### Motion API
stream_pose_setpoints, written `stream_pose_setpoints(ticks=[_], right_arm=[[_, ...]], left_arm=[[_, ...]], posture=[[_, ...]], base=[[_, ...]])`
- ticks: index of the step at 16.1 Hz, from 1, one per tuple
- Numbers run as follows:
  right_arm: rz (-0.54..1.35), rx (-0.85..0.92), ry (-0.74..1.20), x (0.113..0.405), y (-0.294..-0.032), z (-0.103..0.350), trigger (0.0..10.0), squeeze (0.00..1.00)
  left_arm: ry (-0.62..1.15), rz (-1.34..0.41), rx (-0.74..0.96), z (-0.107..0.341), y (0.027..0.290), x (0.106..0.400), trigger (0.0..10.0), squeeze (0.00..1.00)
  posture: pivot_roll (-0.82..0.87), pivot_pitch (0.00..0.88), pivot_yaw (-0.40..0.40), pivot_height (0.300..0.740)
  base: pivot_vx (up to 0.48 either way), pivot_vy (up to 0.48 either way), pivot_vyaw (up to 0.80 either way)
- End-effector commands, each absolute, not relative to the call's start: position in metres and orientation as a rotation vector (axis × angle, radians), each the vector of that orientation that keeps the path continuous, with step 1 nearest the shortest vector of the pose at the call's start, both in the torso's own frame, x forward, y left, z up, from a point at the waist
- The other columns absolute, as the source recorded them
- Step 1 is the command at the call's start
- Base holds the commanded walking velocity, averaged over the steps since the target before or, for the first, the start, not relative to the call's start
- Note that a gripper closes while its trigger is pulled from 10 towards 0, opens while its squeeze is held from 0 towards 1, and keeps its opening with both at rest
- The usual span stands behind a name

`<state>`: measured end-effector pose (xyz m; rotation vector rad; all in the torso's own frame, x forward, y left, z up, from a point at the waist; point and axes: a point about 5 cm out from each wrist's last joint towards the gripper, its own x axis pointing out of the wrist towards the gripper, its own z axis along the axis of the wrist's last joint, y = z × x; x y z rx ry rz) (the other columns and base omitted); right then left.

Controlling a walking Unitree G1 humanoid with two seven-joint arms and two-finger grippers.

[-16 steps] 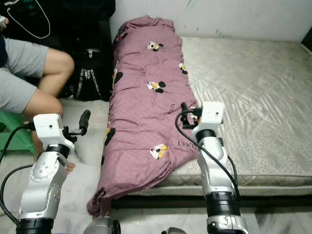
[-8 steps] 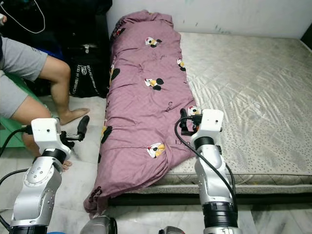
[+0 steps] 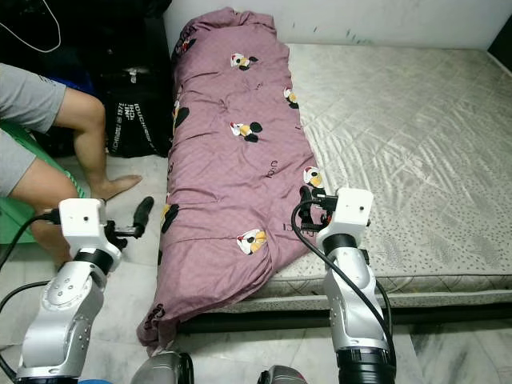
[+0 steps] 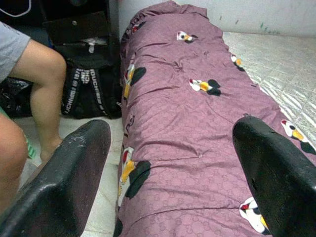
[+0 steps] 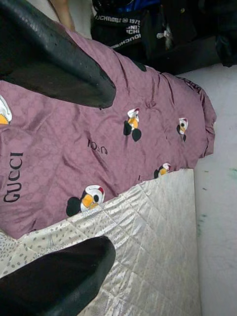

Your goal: Clean up the room

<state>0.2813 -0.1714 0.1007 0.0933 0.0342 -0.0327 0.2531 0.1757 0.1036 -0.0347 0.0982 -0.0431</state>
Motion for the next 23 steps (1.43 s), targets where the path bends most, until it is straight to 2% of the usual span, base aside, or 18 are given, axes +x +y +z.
stream_pose_setpoints(ticks=[1,9,19,23], right_arm=[[-0.029,0.099,0.015,0.282,-0.171,0.107,10.0,0.0],[-0.023,0.087,0.015,0.282,-0.173,0.109,10.0,0.0],[-0.034,0.062,0.019,0.283,-0.176,0.11,10.0,0.0],[-0.04,0.068,0.025,0.281,-0.177,0.11,10.0,0.0]], left_arm=[[0.082,-0.044,-0.032,0.11,0.175,0.254,10.0,0.0],[0.082,-0.044,-0.034,0.11,0.171,0.257,10.0,0.0],[0.085,-0.09,-0.079,0.114,0.167,0.258,10.0,0.0],[0.08,-0.107,-0.085,0.115,0.165,0.256,10.0,0.0]], posture=[[0.04,0.097,-0.038,0.702],[0.02,0.095,-0.046,0.614],[0.02,0.117,-0.055,0.614],[0.02,0.122,-0.054,0.614]], base=[[0.0,0.0,0.0],[0.0,0.0,0.0],[0.0,0.0,0.0],[0.326,0.0,0.0]])
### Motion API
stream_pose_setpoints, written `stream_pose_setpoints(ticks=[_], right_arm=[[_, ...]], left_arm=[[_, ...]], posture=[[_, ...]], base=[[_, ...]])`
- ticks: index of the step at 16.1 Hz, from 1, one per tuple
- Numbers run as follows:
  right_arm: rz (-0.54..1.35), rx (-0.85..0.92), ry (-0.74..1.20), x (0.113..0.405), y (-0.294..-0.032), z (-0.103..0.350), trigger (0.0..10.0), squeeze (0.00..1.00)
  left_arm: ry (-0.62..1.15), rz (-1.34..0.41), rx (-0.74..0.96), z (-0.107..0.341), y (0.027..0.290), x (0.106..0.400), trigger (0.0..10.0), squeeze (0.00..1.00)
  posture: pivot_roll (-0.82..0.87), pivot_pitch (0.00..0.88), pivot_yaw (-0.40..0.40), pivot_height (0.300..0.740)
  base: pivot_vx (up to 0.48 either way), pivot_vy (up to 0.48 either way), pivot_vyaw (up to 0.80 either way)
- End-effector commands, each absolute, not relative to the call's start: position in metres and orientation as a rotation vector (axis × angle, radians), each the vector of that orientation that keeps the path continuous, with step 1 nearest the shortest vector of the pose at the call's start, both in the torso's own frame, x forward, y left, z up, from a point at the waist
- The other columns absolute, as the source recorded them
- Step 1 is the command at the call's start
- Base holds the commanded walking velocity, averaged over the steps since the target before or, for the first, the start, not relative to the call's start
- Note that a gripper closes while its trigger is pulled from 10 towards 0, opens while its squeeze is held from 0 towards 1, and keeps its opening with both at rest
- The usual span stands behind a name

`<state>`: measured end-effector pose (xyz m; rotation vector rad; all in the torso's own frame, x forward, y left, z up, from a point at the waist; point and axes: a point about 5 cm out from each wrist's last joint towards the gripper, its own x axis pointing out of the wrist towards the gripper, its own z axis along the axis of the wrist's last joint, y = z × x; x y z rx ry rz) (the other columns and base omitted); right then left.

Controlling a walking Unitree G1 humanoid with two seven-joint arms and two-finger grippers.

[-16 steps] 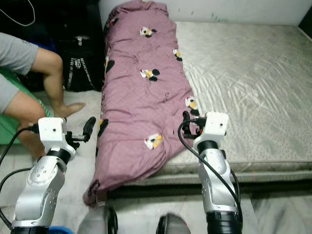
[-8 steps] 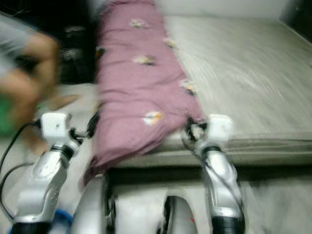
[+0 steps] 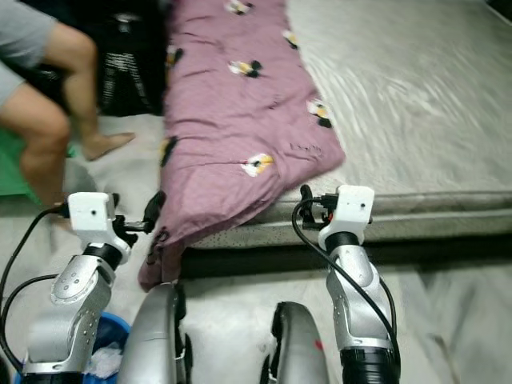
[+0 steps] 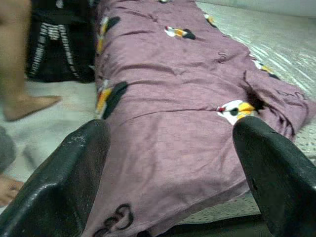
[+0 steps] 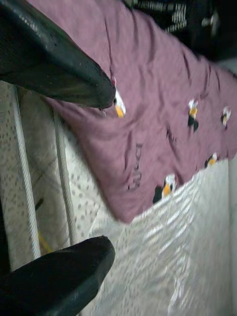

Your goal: Clean up the room

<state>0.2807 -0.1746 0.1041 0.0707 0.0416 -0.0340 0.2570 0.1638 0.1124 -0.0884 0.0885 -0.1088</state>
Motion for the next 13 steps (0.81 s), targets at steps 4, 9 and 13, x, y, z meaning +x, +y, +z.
stream_pose_setpoints(ticks=[4,9,13], right_arm=[[-0.043,0.063,0.027,0.2815,-0.1772,0.1102,10.0,0.0],[-0.042,0.06,0.028,0.2819,-0.1768,0.1103,10.0,0.0],[-0.044,0.057,0.029,0.2819,-0.177,0.1103,10.0,0.0]], left_arm=[[0.079,-0.115,-0.092,0.1157,0.1638,0.256,10.0,0.0],[0.08,-0.119,-0.098,0.1155,0.1616,0.2552,10.0,0.0],[0.081,-0.116,-0.098,0.1158,0.1614,0.2558,10.0,0.0]], posture=[[0.02,0.128,-0.056,0.614],[0.02,0.129,-0.057,0.614],[0.02,0.129,-0.057,0.614]], base=[[0.395,0.0,0.0],[0.401,0.0,0.0],[0.373,0.0,0.0]])
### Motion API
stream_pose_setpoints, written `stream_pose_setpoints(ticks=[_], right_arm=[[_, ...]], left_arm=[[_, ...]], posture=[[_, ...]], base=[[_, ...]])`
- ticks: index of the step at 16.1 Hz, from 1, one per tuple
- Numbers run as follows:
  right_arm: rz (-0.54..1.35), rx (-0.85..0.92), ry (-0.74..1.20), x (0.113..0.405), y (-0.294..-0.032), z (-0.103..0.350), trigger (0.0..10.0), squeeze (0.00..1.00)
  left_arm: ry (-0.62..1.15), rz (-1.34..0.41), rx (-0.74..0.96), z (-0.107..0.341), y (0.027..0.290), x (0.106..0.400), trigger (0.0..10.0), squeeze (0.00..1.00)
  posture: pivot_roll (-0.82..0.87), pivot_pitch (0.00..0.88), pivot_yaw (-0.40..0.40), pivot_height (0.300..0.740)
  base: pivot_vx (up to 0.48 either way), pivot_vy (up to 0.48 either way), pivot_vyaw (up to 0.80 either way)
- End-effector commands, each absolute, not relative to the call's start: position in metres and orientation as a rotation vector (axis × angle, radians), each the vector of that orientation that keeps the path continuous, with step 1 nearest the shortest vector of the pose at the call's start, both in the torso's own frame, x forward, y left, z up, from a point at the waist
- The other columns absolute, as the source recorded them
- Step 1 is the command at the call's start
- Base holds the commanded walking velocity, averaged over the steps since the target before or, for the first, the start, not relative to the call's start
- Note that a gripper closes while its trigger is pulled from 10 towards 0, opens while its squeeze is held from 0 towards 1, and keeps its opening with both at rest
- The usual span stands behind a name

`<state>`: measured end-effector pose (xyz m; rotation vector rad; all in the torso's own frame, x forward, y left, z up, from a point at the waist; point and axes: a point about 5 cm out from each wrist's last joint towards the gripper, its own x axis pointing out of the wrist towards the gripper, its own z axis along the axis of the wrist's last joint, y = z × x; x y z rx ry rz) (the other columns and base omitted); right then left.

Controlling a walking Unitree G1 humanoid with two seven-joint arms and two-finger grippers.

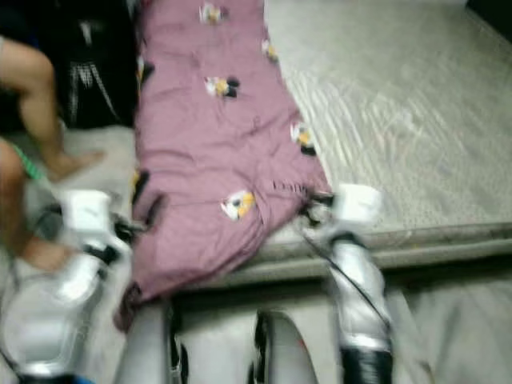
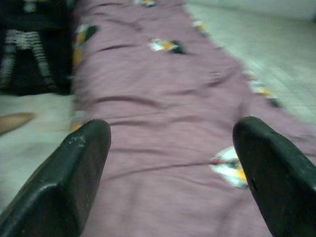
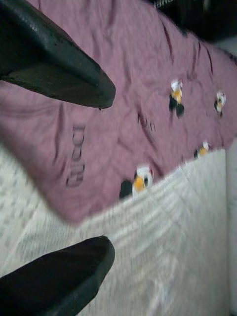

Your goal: Clean up the room

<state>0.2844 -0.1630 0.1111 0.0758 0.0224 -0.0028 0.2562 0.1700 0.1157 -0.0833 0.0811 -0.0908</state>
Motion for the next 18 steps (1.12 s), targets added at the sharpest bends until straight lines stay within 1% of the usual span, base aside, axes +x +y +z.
stream_pose_setpoints(ticks=[1,2,7,9,10,13,16,18], right_arm=[[-0.046,0.057,0.03,0.282,-0.177,0.11,10.0,0.0],[-0.046,0.057,0.031,0.282,-0.178,0.11,10.0,0.0],[-0.04,0.062,0.039,0.282,-0.177,0.109,10.0,0.0],[-0.036,0.066,0.037,0.282,-0.176,0.109,10.0,0.0],[-0.03,0.062,0.04,0.284,-0.175,0.108,10.0,0.0],[0.005,0.052,0.066,0.29,-0.169,0.104,10.0,0.0],[0.059,0.033,0.11,0.303,-0.158,0.096,10.0,0.0],[0.073,0.022,0.121,0.307,-0.157,0.094,10.0,0.0]], left_arm=[[0.083,-0.112,-0.096,0.116,0.161,0.256,10.0,0.0],[0.082,-0.113,-0.094,0.116,0.161,0.256,10.0,0.0],[0.113,-0.01,-0.083,0.111,0.17,0.26,10.0,0.0],[0.114,0.022,-0.064,0.111,0.175,0.261,10.0,0.0],[0.115,0.074,-0.025,0.111,0.181,0.259,10.0,0.0],[0.122,0.162,0.015,0.108,0.197,0.245,10.0,0.0],[0.139,0.187,0.032,0.104,0.205,0.227,10.0,0.0],[0.157,0.207,0.028,0.101,0.207,0.225,10.0,0.0]], posture=[[0.02,0.129,-0.057,0.614],[0.02,0.129,-0.057,0.614],[0.02,0.129,-0.059,0.614],[0.02,0.129,-0.06,0.597],[0.03,0.129,-0.062,0.583],[0.06,0.138,-0.069,0.554],[0.09,0.145,-0.078,0.554],[0.1,0.148,-0.085,0.554]], base=[[0.274,0.0,0.0],[0.3,0.0,0.0],[0.0,0.0,0.0],[0.0,0.0,0.0],[0.0,0.0,0.0],[0.0,0.0,0.0],[0.0,0.0,0.0],[0.0,0.0,0.0]])
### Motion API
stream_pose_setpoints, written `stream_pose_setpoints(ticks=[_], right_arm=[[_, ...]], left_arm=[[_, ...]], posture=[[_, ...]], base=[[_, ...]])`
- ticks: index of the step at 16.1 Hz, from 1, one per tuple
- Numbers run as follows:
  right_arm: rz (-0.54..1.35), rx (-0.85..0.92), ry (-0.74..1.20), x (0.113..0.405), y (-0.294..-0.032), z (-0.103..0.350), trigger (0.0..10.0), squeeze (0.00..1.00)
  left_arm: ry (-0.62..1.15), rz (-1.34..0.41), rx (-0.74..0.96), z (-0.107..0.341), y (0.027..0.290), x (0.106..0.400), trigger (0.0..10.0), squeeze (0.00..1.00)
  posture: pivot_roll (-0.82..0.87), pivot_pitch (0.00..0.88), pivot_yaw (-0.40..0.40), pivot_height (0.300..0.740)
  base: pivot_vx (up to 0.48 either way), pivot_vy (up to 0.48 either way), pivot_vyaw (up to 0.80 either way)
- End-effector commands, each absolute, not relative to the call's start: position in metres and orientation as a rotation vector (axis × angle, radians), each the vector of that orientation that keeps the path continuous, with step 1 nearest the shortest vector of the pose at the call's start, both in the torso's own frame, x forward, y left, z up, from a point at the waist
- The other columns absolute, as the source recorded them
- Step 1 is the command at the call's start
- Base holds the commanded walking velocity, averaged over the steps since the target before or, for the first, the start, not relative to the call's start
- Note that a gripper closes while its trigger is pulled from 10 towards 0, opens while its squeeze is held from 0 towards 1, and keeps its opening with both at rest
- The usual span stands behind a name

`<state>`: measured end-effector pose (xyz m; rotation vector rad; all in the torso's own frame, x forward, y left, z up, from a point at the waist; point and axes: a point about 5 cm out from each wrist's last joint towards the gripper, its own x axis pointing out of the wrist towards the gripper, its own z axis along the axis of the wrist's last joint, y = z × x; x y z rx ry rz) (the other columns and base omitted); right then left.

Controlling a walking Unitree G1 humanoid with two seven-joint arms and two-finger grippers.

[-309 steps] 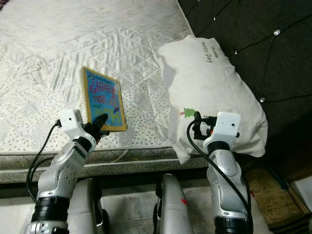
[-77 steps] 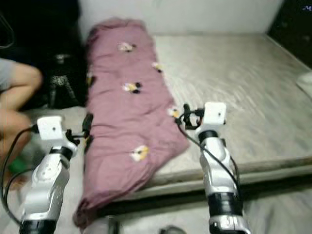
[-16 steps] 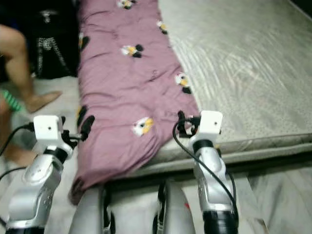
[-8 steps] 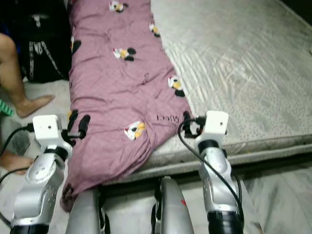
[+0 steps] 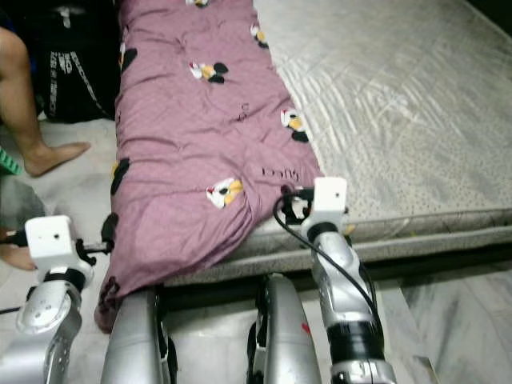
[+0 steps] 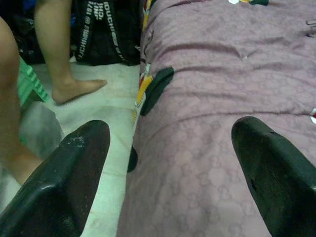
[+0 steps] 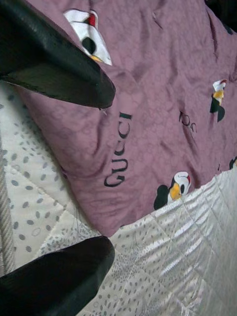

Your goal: Clean up the room

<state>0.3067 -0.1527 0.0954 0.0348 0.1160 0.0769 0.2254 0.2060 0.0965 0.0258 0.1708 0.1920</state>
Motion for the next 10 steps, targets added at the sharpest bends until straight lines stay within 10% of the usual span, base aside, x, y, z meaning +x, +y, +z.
stream_pose_setpoints(ticks=[1,10], right_arm=[[0.071,0.017,0.12,0.308,-0.159,0.094,10.0,0.0],[0.02,0.003,0.129,0.292,-0.172,0.087,10.0,0.0]], left_arm=[[0.163,0.217,0.026,0.1,0.209,0.227,10.0,0.0],[0.201,0.15,-0.002,0.1,0.208,0.247,10.0,0.0]], posture=[[0.1,0.15,-0.084,0.554],[0.07,0.175,-0.071,0.554]], base=[[0.0,0.0,0.0],[0.0,0.0,0.0]])
